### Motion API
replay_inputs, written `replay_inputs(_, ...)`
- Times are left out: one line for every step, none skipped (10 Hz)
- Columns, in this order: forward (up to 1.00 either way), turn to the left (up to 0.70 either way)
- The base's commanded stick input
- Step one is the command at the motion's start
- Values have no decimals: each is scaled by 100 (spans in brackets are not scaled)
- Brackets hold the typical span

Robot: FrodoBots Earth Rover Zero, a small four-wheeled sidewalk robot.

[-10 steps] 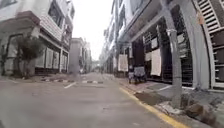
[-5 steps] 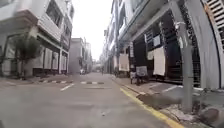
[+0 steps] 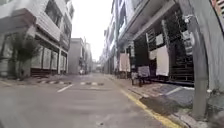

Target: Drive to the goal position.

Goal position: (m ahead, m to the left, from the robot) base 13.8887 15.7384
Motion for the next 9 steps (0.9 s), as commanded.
replay_inputs(50, 0)
replay_inputs(50, 0)
replay_inputs(50, 0)
replay_inputs(50, 0)
replay_inputs(50, 0)
replay_inputs(50, 0)
replay_inputs(50, 0)
replay_inputs(50, 0)
replay_inputs(50, 0)
